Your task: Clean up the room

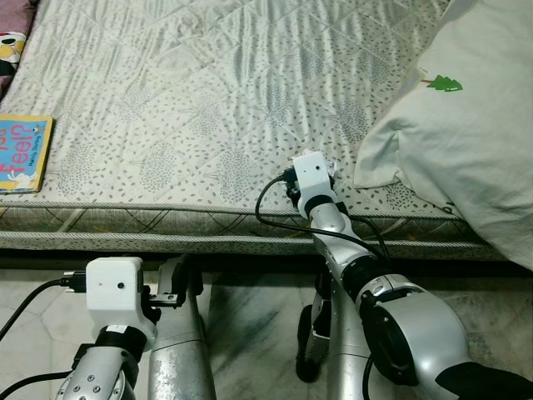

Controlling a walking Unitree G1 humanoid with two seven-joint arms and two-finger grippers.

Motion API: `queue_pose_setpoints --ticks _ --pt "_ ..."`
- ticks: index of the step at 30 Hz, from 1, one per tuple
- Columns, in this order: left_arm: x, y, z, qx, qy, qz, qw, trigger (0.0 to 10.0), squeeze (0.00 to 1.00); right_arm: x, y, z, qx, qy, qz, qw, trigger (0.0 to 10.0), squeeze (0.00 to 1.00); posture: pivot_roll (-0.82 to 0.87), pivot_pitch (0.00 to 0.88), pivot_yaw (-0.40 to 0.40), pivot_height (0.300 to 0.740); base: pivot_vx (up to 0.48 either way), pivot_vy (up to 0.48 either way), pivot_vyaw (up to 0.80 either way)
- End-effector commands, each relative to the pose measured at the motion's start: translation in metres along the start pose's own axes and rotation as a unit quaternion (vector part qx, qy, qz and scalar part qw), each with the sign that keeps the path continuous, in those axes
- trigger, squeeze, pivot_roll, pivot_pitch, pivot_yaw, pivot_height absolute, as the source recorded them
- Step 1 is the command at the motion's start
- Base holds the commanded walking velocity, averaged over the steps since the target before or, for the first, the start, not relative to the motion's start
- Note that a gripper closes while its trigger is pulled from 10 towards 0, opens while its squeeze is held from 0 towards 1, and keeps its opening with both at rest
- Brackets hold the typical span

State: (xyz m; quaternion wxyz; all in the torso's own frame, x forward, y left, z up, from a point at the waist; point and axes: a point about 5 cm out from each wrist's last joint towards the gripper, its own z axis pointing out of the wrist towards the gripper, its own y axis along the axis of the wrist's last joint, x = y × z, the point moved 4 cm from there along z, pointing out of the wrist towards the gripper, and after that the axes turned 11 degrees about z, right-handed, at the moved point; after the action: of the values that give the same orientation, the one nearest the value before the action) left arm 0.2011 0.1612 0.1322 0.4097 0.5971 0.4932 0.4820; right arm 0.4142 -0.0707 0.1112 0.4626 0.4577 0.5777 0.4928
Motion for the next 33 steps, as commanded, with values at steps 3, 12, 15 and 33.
queue_pose_setpoints --ticks 3,12,15,33 --pt "0.002 -0.007 -0.001 0.015 0.004 0.001 1.000 10.0 0.00 0.001 -0.020 -0.006 0.035 0.004 0.004 0.999 0.0 0.00 0.30 0.319 -0.007 0.528 0.000 0.000 0.00" --pt "0.001 -0.004 0.012 0.002 0.003 -0.002 1.000 10.0 0.00 -0.010 -0.027 -0.009 0.042 0.009 0.033 0.999 0.0 0.00 0.28 0.283 -0.010 0.528 0.000 0.000 0.00" --pt "0.001 -0.002 0.019 -0.006 0.000 -0.003 1.000 10.0 0.00 -0.018 -0.029 -0.010 0.044 0.007 0.041 0.998 0.0 0.00 0.26 0.256 -0.008 0.528 0.000 0.000 0.00" --pt "-0.012 0.009 0.080 -0.066 -0.047 0.004 0.997 10.0 0.00 -0.050 -0.043 -0.057 -0.019 0.054 0.120 0.991 0.0 0.00 0.08 0.029 0.082 0.528 0.000 0.000 0.00"
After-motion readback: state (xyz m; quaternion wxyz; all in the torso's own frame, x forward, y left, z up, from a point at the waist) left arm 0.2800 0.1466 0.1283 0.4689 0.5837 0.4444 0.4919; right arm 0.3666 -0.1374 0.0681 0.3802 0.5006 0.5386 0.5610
